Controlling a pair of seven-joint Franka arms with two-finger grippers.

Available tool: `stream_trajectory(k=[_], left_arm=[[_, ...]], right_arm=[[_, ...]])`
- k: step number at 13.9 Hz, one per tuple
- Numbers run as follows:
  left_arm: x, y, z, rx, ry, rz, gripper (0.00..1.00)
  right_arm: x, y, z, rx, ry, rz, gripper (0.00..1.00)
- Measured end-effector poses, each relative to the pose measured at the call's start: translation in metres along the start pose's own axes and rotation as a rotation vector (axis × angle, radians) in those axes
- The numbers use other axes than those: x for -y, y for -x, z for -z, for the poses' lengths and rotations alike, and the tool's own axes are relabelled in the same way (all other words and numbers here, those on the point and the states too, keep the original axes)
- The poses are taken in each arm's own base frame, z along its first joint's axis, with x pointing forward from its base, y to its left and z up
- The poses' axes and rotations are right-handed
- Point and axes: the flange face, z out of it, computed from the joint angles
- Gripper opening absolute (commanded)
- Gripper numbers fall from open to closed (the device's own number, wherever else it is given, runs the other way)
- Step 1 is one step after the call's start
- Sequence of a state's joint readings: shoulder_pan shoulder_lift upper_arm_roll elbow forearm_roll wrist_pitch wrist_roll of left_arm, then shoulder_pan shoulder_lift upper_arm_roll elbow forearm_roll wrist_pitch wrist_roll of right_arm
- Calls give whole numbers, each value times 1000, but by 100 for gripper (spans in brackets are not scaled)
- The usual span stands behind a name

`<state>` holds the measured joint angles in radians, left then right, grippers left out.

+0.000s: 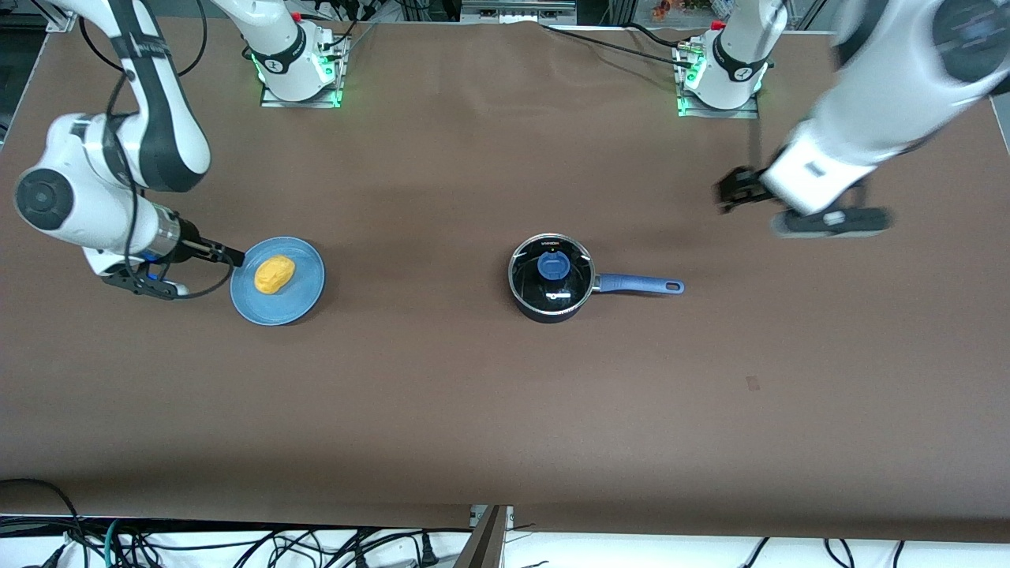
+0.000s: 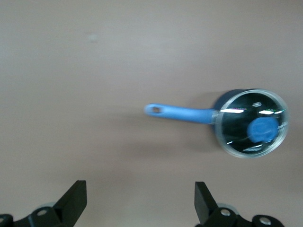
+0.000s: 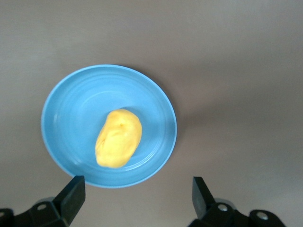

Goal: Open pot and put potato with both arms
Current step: 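Move the right gripper to the potato while the left gripper reaches the lid, then grasp the potato with the right gripper while the left gripper grasps the lid knob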

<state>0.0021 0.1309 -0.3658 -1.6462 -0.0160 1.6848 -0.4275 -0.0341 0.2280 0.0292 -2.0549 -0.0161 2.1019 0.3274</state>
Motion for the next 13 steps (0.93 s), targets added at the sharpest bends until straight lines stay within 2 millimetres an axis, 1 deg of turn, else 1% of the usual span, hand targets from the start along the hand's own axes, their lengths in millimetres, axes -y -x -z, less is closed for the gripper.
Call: stream_trajectory(k=[2, 3, 5, 7, 8, 10, 13], left_arm=[[-59, -5, -46, 14, 39, 33, 100], [-82, -10, -66, 22, 59, 53, 100], [-118, -23, -102, 52, 92, 83, 100], [-148, -37, -134, 54, 137, 83, 100], [-159, -42, -149, 41, 159, 85, 100], [-168, -48, -172, 46, 172, 110, 100], [-179, -42, -198, 69, 139, 112, 100]], right_arm=[[2, -2, -22, -7, -4, -66, 100], [3, -4, -32, -14, -8, -96, 100], [5, -7, -51, -15, -11, -156, 100], [12, -7, -59, -15, -14, -193, 100], [16, -7, -62, -18, -17, -208, 100], [21, -8, -68, -25, -22, -226, 100], [28, -7, -81, -15, -33, -231, 100]])
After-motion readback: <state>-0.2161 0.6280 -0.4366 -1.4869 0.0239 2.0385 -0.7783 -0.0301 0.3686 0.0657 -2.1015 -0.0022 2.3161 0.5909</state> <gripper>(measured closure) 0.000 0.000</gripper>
